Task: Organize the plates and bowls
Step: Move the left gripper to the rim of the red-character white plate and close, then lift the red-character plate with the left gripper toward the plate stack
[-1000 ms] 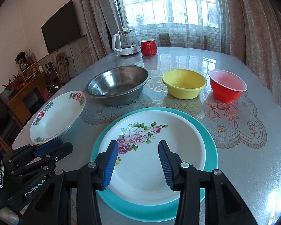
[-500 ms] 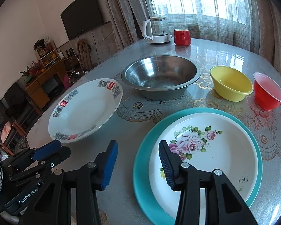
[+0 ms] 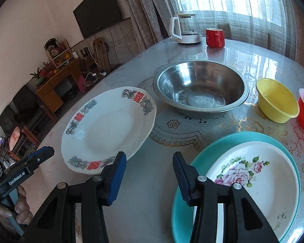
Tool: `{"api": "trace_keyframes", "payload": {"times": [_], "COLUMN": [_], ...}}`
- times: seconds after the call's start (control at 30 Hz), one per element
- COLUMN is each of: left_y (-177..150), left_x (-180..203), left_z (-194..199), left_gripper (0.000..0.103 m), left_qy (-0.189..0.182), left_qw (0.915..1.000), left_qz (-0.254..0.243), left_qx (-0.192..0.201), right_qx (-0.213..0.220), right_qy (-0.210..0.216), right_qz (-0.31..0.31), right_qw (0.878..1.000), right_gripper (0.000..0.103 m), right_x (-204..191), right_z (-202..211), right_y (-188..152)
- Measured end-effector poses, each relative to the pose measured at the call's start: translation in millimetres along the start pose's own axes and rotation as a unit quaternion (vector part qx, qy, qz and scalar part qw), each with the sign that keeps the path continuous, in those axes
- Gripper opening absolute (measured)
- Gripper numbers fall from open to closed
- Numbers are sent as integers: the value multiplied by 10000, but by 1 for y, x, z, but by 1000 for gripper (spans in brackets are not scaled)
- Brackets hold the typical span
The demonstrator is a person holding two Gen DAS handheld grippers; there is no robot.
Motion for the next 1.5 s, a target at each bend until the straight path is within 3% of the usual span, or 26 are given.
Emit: {"api": "trace_keyframes", "payload": {"times": [0.17,0.47,0.67,0.83,0.9,0.97,1.23,1.37,1.5], "left_y": [23,50,58,54,50,48,24,25,27], "left_x": [-12,-20,-9,8,12,13,12,9,16], "left_z": [-15,-61,-84,-99,-101,-98,-75,-81,-83], "left_gripper": [32,38,37,36,28,27,26,33,30], "left_qy": [-347,-379,-581,-752,-597,-522,-535,-613,-464], "left_qw": [9991,9987,9974,9951,9960,9965,9958,9954,9952], "left_qz": [227,193,144,-37,-170,-261,-464,-412,-534], "left_qx": [-69,-277,-413,-646,-646,-600,-587,-616,-674], "right_qx": [-192,-414,-439,-552,-559,-556,-630,-570,-486], "right_qy": [99,6,52,259,281,296,112,-12,-154], "right_qz": [-190,-365,-365,-404,-304,-172,169,405,609], "right_qw": [9996,9985,9984,9973,9976,9979,9978,9975,9968], "right_gripper": [49,49,49,49,49,49,49,53,53], "right_x": [2,8,7,1,-5,-12,-19,-25,-28], "right_z": [-20,-50,-62,-76,-81,-82,-73,-73,-74], "right_y": [8,21,28,30,29,29,19,16,12]}}
Point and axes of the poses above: each gripper's, at about its wrist camera, not at the fingertips, and z roughly against the way its jaws point, x to its right, y to its top, the point moved 6 cm from there along -z, roughly the way its jaws point, and after that the axes turned 2 degrees about y, right-handed, at the moved point
